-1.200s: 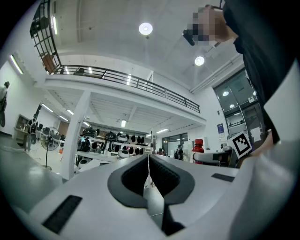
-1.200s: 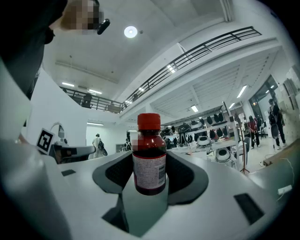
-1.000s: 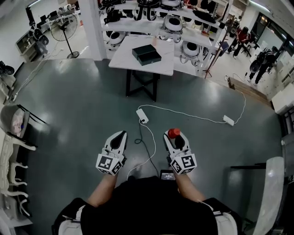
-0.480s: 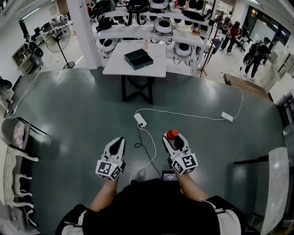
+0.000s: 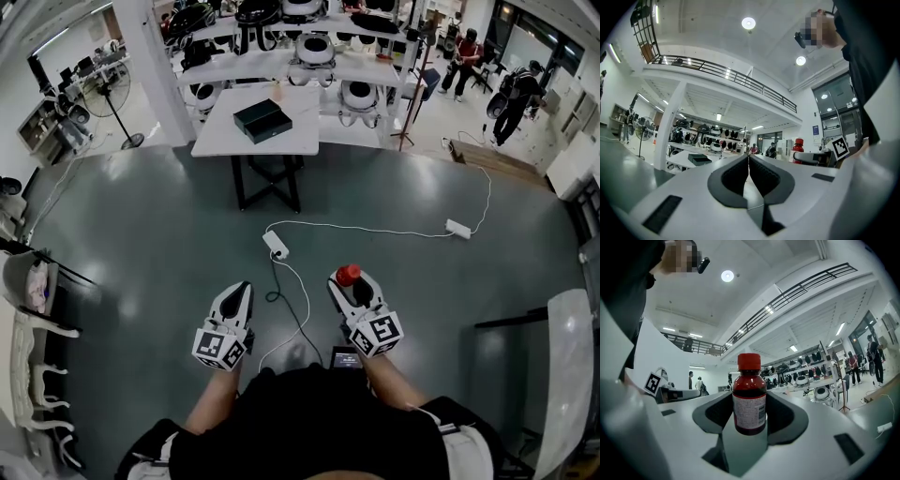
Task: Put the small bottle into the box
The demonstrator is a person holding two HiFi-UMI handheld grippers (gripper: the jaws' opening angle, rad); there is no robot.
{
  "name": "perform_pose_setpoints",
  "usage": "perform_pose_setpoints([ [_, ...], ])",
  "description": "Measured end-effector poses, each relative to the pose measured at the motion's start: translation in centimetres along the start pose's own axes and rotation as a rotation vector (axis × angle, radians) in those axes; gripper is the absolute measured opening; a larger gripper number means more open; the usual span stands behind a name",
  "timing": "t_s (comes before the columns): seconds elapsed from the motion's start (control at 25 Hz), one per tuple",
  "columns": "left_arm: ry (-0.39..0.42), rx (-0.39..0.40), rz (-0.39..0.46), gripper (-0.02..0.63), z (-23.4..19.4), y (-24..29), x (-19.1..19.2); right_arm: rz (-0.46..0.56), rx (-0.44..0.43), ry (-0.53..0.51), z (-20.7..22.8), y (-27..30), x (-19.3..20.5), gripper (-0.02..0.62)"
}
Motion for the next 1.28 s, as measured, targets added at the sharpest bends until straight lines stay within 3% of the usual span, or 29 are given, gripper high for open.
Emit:
perform_pose_setpoints([
  [0.28, -0.012, 0.01, -0.034, 0.021, 2.7, 1.0, 1.8, -0.017, 0.019, 0.045, 2.3, -2.8, 1.7, 0.236],
  [0.64, -0.022, -0.006, -0.024, 0.021, 1.9, 3.0, 2.6, -0.019, 0.04, 0.068, 4.7, -1.7, 2.6, 0.236],
  [0.92, -0.031, -0.03, 0.009, 0.021, -1.3, 6.8, 2.6, -0.025, 0.024, 0.055, 7.4, 2.6, 2.5, 0.236],
  [1.28, 0.005, -0.078, 0.047, 0.021, -8.7, 13.6, 0.3, -0.014, -0.041, 0.053, 11.6, 13.5, 1.4, 0.236],
])
Point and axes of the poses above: the fingertips, and each gripper's own axes: y forward along the fingers, z to its right, x out of its underside, the point moved 2 cm from there along -y, backward along the fingers, and after that the axes turned 4 degrees about -y, right-handed, at the moved point
